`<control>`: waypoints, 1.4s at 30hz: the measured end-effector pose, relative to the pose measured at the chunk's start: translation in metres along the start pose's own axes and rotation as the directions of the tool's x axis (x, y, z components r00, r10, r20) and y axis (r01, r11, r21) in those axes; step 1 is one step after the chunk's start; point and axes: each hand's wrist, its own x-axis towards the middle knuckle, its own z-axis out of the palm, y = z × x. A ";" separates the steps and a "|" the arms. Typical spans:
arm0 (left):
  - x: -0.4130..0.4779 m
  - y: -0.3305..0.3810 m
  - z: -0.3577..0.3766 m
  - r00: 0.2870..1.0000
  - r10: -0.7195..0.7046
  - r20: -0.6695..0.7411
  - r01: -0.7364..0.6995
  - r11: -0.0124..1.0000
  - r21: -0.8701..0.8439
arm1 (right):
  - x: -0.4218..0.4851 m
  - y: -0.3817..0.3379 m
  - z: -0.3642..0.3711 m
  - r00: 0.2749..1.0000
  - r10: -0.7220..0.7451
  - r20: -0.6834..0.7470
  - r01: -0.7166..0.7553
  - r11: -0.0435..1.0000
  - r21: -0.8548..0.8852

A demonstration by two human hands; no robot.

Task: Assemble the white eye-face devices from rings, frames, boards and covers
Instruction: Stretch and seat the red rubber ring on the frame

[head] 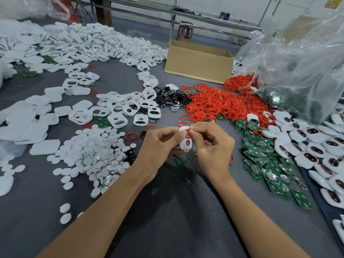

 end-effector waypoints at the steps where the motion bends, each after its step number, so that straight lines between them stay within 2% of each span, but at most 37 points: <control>1: 0.000 0.000 0.000 1.000 0.007 -0.005 -0.007 1.000 0.016 | 0.000 0.000 0.000 1.000 -0.004 0.005 0.004 1.000 -0.004; 18: -0.004 -0.001 0.002 0.979 0.199 -0.053 -0.181 0.954 0.239 | 0.001 -0.003 0.001 0.992 -0.122 0.007 0.123 0.988 -0.095; 24: -0.004 -0.003 -0.002 0.971 0.240 -0.024 -0.215 0.908 0.358 | 0.003 0.000 0.000 0.999 -0.021 0.031 0.020 1.000 0.020; 26: -0.002 -0.002 -0.005 0.968 0.249 -0.018 -0.221 0.886 0.408 | 0.005 0.000 0.001 0.994 0.072 0.087 -0.081 0.991 0.109; 27: -0.001 -0.001 -0.007 0.969 0.246 -0.009 -0.219 0.881 0.419 | 0.006 0.000 0.001 0.977 0.164 0.133 -0.188 0.964 0.190; 29: -0.001 0.002 -0.010 0.974 0.224 0.027 -0.214 0.882 0.420 | 0.008 0.000 -0.001 0.908 0.337 0.249 -0.409 0.839 0.358; 31: 0.000 0.004 -0.012 0.977 0.201 0.067 -0.210 0.879 0.427 | 0.010 0.003 -0.007 0.846 0.397 0.356 -0.526 0.730 0.436; 33: 0.000 0.005 -0.014 0.977 0.189 0.094 -0.211 0.871 0.444 | 0.011 0.006 -0.011 0.795 0.412 0.446 -0.596 0.669 0.444; 36: 0.000 0.005 -0.015 0.974 0.194 0.118 -0.227 0.853 0.470 | 0.013 0.006 -0.013 0.771 0.404 0.492 -0.619 0.658 0.429; 42: 0.000 0.003 -0.014 0.980 0.175 0.094 -0.198 0.878 0.435 | 0.013 0.003 -0.011 0.822 0.363 0.439 -0.534 0.758 0.373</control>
